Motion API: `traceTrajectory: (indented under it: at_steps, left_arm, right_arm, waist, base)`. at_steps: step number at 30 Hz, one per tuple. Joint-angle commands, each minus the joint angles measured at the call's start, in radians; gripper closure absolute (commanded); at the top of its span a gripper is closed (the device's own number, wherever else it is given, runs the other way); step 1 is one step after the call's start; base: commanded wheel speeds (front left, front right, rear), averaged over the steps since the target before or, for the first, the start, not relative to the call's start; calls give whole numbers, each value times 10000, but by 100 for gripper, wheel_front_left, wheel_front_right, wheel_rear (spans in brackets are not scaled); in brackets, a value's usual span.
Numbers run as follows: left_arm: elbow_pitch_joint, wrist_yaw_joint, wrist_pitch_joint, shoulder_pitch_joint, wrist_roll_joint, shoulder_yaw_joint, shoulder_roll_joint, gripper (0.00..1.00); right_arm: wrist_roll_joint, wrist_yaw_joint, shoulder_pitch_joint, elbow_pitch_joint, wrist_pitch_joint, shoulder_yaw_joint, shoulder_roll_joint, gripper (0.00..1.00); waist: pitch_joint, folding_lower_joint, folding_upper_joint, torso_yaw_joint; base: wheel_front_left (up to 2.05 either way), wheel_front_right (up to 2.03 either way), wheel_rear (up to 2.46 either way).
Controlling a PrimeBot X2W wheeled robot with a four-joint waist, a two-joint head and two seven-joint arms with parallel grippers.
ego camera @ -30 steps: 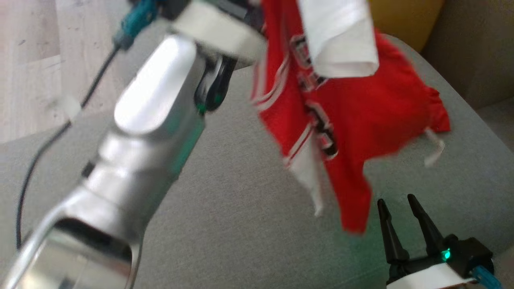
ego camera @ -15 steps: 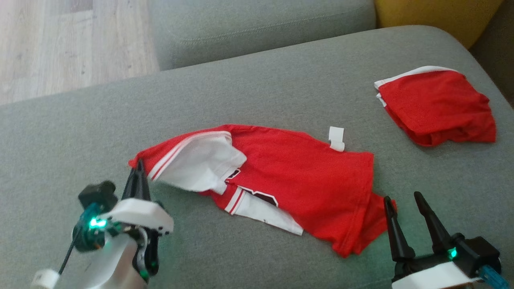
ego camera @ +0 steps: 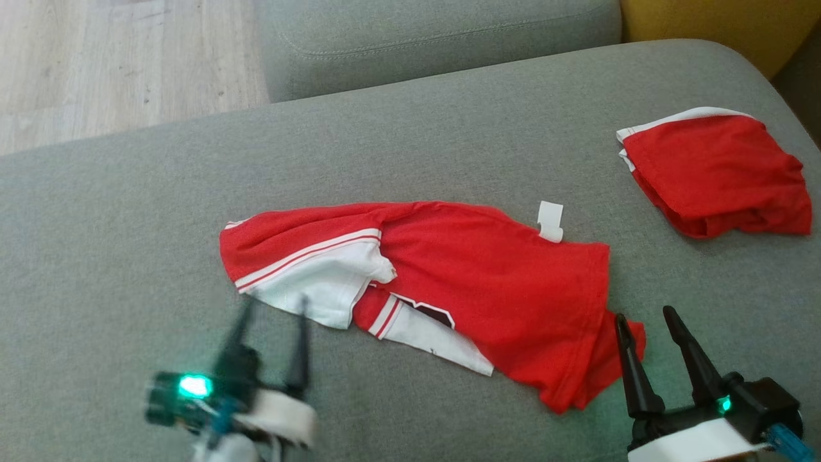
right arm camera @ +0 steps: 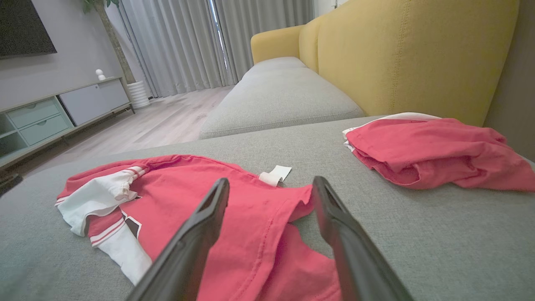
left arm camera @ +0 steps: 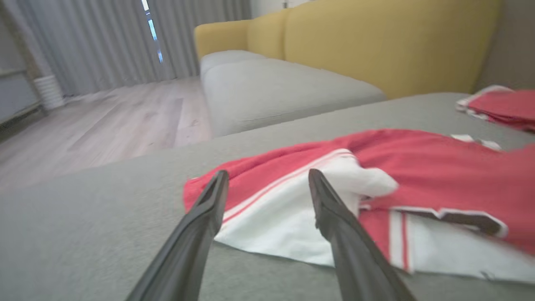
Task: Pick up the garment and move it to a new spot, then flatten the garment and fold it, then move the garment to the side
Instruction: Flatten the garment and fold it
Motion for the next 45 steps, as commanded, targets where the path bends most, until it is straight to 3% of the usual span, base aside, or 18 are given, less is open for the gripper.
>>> traceTrajectory:
  at_steps: [1,6,11,19,21,23,25,27,29,30,31,32,39,40,42,43,45]
  left_arm:
    - [-342,17,-53,-171,378,78,169,0]
    - [511,-320,-53,-228,1424,-878,-24,0]
    - [2270,-760,-40,-967,1306,-1129,-545,0]
    - [4481,-919,-38,-2337,1367,-1337,-933,0]
    - [4971,-933,1,-2503,1303,-1336,-991,19]
    - [5350,-942,4,-2621,1205,-1315,-1059,50]
    - [5711,-922,-10,-2644,1048,-1286,-1156,62]
    - [5811,-923,-23,-2597,964,-1292,-1208,61]
    - [5837,-919,-34,-2504,896,-1303,-1242,53]
    - [5837,-915,-38,-2449,880,-1315,-1251,38]
    - [5827,-880,-41,-2400,883,-1330,-1256,4]
    - [5804,-844,-44,-2354,897,-1349,-1259,0]
    - [5459,-781,-50,-2177,973,-1395,-1103,0]
    - [5429,-785,-50,-2168,978,-1400,-1083,7]
    - [5418,-792,-51,-2177,983,-1416,-1068,13]
    - [5426,-793,-51,-2183,982,-1429,-1073,27]
    - [5492,-843,-51,-2188,968,-1463,-1081,73]
  right_arm:
    - [-57,-9,-238,-293,-93,225,-188,0]
    - [-42,-9,-303,-273,-93,333,-225,0]
    - [-2,-9,-494,-261,-93,487,-318,0]
    - [48,-9,-668,-285,-93,465,-465,0]
    - [57,-9,-695,-278,-93,454,-487,0]
    - [60,-9,-711,-269,-93,437,-500,0]
    - [57,-9,-694,-242,-93,415,-510,0]
    - [55,-9,-650,-226,-93,397,-515,0]
    - [46,-9,-592,-222,-93,367,-503,0]
    - [41,-9,-567,-226,-93,356,-493,0]
    - [38,-9,-544,-232,-93,349,-483,0]
    - [37,-9,-524,-239,-93,343,-472,0]
    - [50,-9,-466,-269,-93,418,-442,0]
    - [53,-9,-473,-269,-93,437,-440,0]
    - [63,-9,-486,-273,-93,470,-438,0]
    - [71,-9,-487,-274,-93,481,-445,0]
    - [86,-9,-480,-271,-93,498,-473,0]
  waist:
    - [3,0,0,19]
    - [46,0,0,37]
    - [242,0,0,-137]
    - [694,0,0,-479]
    - [721,0,0,-550]
    - [712,0,0,-606]
    - [634,0,0,-647]
    - [557,0,0,-634]
    - [477,0,0,-599]
    - [440,0,0,-576]
    - [406,0,0,-549]
    - [372,0,0,-519]
    - [264,0,0,-387]
    - [260,0,0,-382]
    - [252,0,0,-386]
    - [246,0,0,-395]
    - [235,0,0,-428]
  base:
    - [0,0,0]
    - [0,0,0]
    - [0,0,0]
    - [0,0,0]
    - [0,0,0]
    - [0,0,0]
    - [0,0,0]
    - [0,0,0]
    - [0,0,0]
    - [0,0,0]
    - [0,0,0]
    - [0,0,0]
    - [0,0,0]
    - [0,0,0]
    - [0,0,0]
    - [0,0,0]
    - [0,0,0]
